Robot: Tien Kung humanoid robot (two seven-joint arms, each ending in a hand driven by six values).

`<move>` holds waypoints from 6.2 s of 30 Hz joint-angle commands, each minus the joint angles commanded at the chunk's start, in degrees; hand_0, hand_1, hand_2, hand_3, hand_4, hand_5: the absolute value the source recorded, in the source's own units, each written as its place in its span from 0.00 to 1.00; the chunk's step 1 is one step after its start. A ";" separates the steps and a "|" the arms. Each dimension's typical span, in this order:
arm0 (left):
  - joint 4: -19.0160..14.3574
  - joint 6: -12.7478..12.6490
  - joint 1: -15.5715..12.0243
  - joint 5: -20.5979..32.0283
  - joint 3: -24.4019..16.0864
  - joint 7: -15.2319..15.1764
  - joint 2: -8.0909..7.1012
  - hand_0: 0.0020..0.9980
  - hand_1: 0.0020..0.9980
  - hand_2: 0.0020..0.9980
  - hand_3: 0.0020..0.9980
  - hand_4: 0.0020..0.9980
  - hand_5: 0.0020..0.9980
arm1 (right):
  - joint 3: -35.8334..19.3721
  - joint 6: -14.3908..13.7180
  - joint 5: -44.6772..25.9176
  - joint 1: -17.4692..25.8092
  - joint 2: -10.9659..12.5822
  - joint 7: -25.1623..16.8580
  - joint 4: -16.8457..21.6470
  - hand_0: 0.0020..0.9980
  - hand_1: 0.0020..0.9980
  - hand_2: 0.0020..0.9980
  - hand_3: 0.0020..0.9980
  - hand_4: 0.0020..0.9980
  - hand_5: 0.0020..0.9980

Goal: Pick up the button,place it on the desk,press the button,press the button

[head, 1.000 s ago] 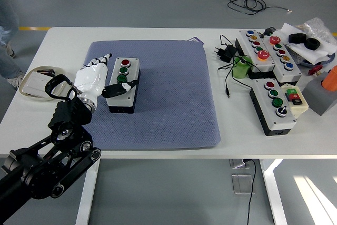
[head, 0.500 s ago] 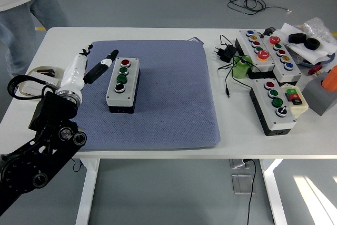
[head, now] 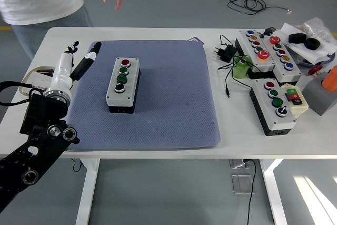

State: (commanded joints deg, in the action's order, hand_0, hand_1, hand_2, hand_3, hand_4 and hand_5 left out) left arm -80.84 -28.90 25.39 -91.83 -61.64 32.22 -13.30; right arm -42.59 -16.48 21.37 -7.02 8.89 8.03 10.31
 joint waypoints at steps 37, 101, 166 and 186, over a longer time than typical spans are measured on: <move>0.69 8.53 -0.26 -11.96 1.01 4.76 -0.21 0.91 0.99 1.00 1.00 1.00 0.93 | -0.27 -0.27 0.85 0.28 -0.31 0.26 0.00 0.79 0.80 0.82 0.75 0.41 0.48; 1.86 19.95 1.59 -25.75 3.93 4.76 -0.02 0.93 1.00 1.00 1.00 1.00 0.76 | -0.13 -0.23 1.65 -0.69 -0.04 0.51 0.00 0.79 0.80 0.82 0.75 0.41 0.48; 18.94 29.96 6.15 -38.17 1.66 4.76 10.14 0.66 0.87 0.99 1.00 1.00 0.53 | -0.18 -0.70 1.67 -0.22 0.50 -0.04 0.00 0.79 0.80 0.82 0.75 0.41 0.48; 20.08 32.79 8.14 -38.17 3.09 4.76 8.88 0.58 0.74 0.87 1.00 0.87 0.28 | -0.08 -0.77 1.55 -0.17 0.53 -0.14 0.00 0.79 0.80 0.82 0.75 0.41 0.48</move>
State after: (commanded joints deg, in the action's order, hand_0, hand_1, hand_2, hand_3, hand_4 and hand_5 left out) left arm -60.76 3.89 33.53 -130.00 -58.55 36.98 -4.42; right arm -42.67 -17.25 22.91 -7.20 9.42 7.89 10.31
